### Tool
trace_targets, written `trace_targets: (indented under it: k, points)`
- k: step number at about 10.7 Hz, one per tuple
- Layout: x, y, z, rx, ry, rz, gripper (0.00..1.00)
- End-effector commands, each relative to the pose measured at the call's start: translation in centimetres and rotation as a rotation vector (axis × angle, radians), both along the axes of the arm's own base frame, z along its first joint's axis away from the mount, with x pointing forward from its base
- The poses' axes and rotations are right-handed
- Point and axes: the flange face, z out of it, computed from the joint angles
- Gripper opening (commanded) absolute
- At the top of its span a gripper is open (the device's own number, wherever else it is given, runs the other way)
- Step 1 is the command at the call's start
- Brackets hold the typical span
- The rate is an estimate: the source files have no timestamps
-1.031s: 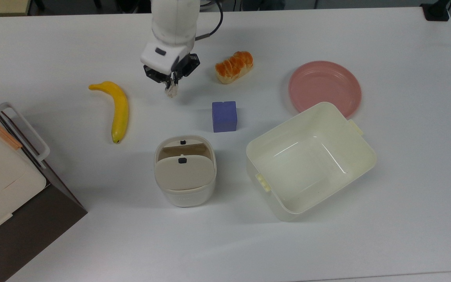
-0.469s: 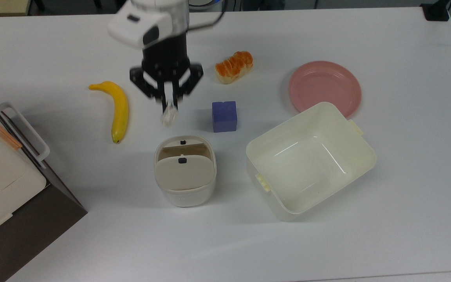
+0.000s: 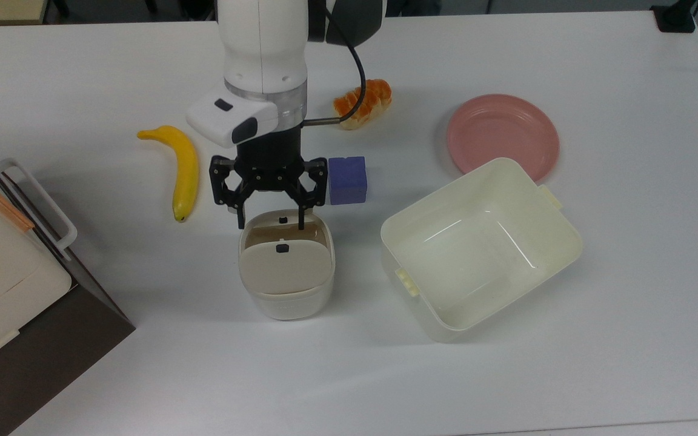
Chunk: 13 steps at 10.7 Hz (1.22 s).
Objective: Grab it up and put it in the trash
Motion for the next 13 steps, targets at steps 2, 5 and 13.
trace_targets:
  k: [2,5,13]
  points:
    - [-5.6,-0.7,7.8,0.036,0.167,-0.047,1.00]
    - [-10.3,-1.5,12.2,0.085,0.296,-0.066,1.00]
    - [-11.2,-0.7,12.0,0.109,0.347,-0.140,1.00]
